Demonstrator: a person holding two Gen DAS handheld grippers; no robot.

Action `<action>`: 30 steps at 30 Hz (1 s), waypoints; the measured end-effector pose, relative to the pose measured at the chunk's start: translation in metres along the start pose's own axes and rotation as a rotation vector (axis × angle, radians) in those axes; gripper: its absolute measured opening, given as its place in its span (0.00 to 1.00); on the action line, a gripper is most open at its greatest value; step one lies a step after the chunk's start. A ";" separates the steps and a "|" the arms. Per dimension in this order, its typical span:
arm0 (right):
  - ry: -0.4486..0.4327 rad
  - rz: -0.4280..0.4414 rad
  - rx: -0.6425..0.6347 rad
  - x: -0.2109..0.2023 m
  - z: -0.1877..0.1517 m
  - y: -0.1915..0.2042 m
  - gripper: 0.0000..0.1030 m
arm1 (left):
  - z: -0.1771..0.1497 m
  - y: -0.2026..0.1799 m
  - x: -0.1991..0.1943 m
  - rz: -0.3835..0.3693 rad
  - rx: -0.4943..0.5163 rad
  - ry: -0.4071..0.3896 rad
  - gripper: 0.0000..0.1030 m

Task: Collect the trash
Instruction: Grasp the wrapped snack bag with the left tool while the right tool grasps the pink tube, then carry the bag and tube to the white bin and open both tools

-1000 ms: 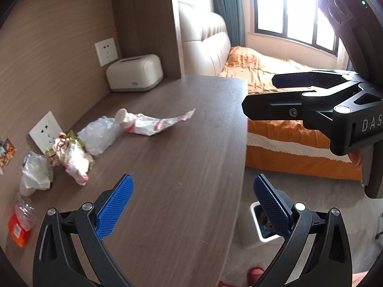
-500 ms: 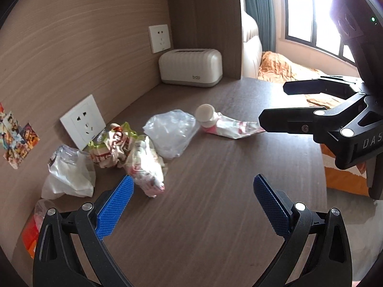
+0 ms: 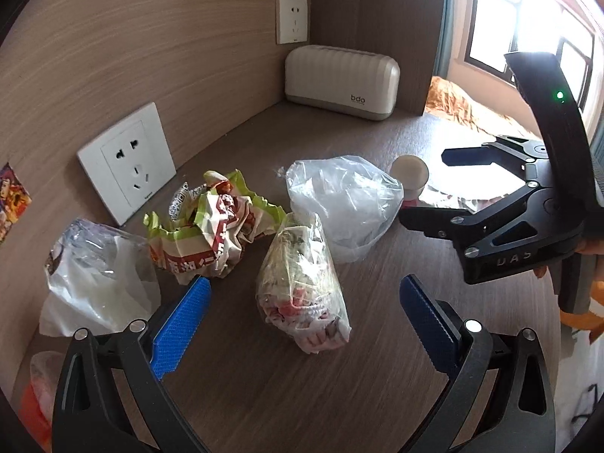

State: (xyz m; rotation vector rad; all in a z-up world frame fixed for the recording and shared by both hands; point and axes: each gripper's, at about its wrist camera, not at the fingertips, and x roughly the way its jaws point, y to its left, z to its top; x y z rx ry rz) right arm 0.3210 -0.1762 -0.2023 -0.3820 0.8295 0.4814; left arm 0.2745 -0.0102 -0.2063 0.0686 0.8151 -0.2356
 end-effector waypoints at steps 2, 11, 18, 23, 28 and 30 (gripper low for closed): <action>0.020 -0.009 -0.020 0.010 0.000 0.002 0.91 | 0.001 0.002 0.007 -0.020 -0.006 0.023 0.95; 0.021 0.072 0.040 0.012 -0.001 -0.005 0.50 | 0.003 -0.007 0.019 -0.024 0.041 0.067 0.43; -0.058 0.105 0.104 -0.026 -0.005 -0.010 0.48 | 0.000 -0.017 -0.001 -0.036 0.040 0.058 0.43; -0.100 0.116 0.135 -0.061 -0.011 -0.013 0.48 | 0.002 -0.027 -0.027 -0.051 0.047 0.035 0.43; -0.128 0.089 0.165 -0.096 -0.028 -0.025 0.48 | 0.008 -0.054 -0.046 -0.096 0.062 0.012 0.43; -0.135 0.063 0.186 -0.110 -0.040 -0.032 0.48 | 0.010 -0.069 -0.048 -0.123 0.081 0.009 0.43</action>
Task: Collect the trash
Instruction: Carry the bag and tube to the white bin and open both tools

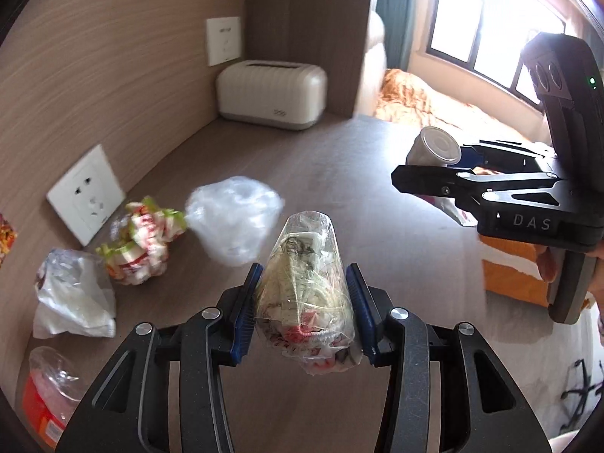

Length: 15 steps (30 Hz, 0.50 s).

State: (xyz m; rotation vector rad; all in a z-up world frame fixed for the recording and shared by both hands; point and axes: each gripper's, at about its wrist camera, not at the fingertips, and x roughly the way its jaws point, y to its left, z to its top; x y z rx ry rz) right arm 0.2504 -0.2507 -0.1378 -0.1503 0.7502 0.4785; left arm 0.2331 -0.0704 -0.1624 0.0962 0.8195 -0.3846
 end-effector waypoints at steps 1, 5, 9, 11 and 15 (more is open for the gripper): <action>-0.002 -0.009 0.014 -0.006 -0.005 -0.005 0.48 | 0.000 -0.009 -0.001 -0.011 0.015 -0.002 0.43; 0.006 -0.065 0.082 -0.038 -0.030 -0.033 0.48 | 0.006 -0.054 0.007 -0.074 0.082 0.003 0.43; 0.025 -0.128 0.141 -0.070 -0.059 -0.060 0.48 | 0.008 -0.099 0.013 -0.144 0.135 0.012 0.43; 0.034 -0.153 0.170 -0.083 -0.073 -0.073 0.47 | 0.006 -0.126 0.016 -0.180 0.171 0.021 0.43; 0.056 -0.202 0.234 -0.110 -0.106 -0.099 0.47 | 0.003 -0.172 0.027 -0.247 0.223 0.040 0.43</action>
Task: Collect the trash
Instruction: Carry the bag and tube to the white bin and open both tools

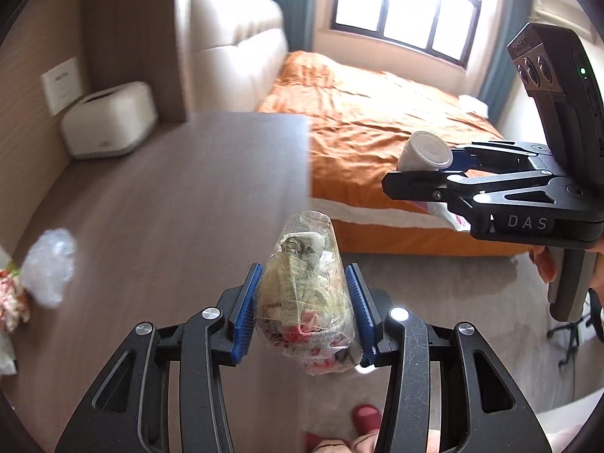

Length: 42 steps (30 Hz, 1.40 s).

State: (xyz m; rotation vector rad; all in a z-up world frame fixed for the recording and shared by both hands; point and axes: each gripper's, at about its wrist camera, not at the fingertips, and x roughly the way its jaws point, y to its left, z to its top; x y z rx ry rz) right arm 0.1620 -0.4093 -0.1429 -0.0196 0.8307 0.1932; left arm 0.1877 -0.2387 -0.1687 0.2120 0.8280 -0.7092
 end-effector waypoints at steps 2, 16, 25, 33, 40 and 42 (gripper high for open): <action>0.011 -0.021 0.034 -0.007 -0.013 -0.018 0.47 | 0.001 -0.023 0.013 -0.031 0.031 0.011 0.43; 0.072 -0.047 0.185 -0.011 -0.085 -0.104 0.47 | -0.016 -0.130 0.106 -0.148 0.162 0.126 0.43; 0.124 -0.007 0.262 0.047 -0.138 -0.148 0.47 | -0.056 -0.158 0.206 -0.182 0.205 0.247 0.43; 0.171 0.001 0.296 0.125 -0.205 -0.176 0.47 | -0.119 -0.164 0.307 -0.195 0.237 0.320 0.44; 0.234 -0.030 0.287 0.197 -0.271 -0.184 0.97 | -0.172 -0.148 0.376 -0.201 0.207 0.370 0.95; 0.243 -0.047 0.281 0.209 -0.284 -0.187 0.96 | -0.180 -0.144 0.385 -0.204 0.190 0.384 0.95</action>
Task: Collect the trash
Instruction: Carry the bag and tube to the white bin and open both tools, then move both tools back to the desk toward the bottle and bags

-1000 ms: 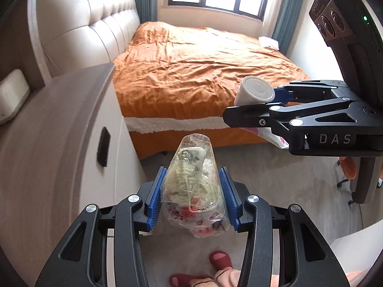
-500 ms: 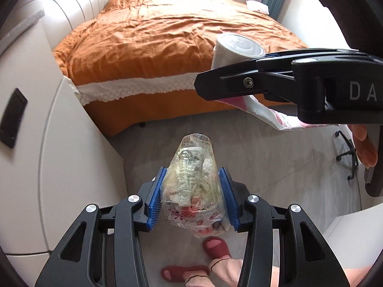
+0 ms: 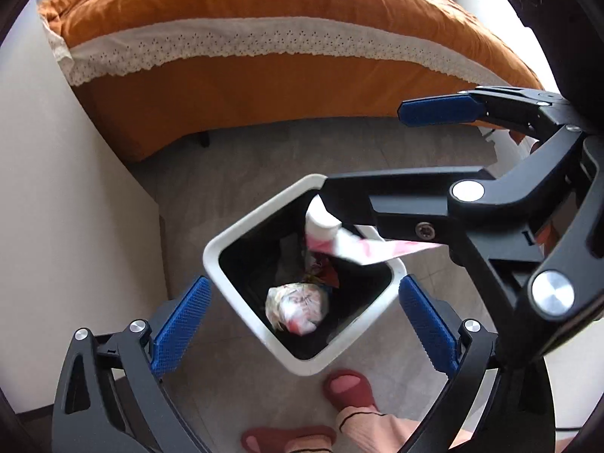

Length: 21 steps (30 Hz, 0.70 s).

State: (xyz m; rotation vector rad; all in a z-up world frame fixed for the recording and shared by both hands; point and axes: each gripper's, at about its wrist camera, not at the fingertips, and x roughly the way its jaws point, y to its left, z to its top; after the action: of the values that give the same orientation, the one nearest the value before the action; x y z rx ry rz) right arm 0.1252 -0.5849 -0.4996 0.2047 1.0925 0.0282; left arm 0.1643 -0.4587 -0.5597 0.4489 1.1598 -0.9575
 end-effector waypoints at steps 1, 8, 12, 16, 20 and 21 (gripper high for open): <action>0.017 -0.001 0.004 0.007 -0.004 -0.003 0.96 | -0.003 0.002 0.004 0.014 -0.006 0.001 0.95; 0.022 -0.026 0.022 0.003 -0.008 -0.004 0.96 | -0.009 0.004 -0.011 0.016 -0.005 0.005 0.95; 0.017 -0.027 0.029 -0.011 -0.002 0.001 0.96 | -0.005 0.003 -0.029 0.022 -0.018 -0.007 0.95; 0.001 -0.018 0.027 -0.034 0.007 0.011 0.96 | 0.000 -0.001 -0.059 0.036 -0.042 -0.037 0.95; -0.017 -0.010 0.012 -0.062 0.017 0.023 0.96 | 0.007 -0.004 -0.092 0.050 -0.063 -0.074 0.95; -0.022 -0.008 0.008 -0.070 0.020 0.027 0.96 | 0.008 -0.005 -0.100 0.053 -0.068 -0.083 0.95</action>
State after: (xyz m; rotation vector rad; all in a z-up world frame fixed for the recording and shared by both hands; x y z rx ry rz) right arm 0.1121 -0.5703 -0.4245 0.2074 1.0716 0.0144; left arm 0.1567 -0.4274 -0.4641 0.3805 1.0969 -0.8799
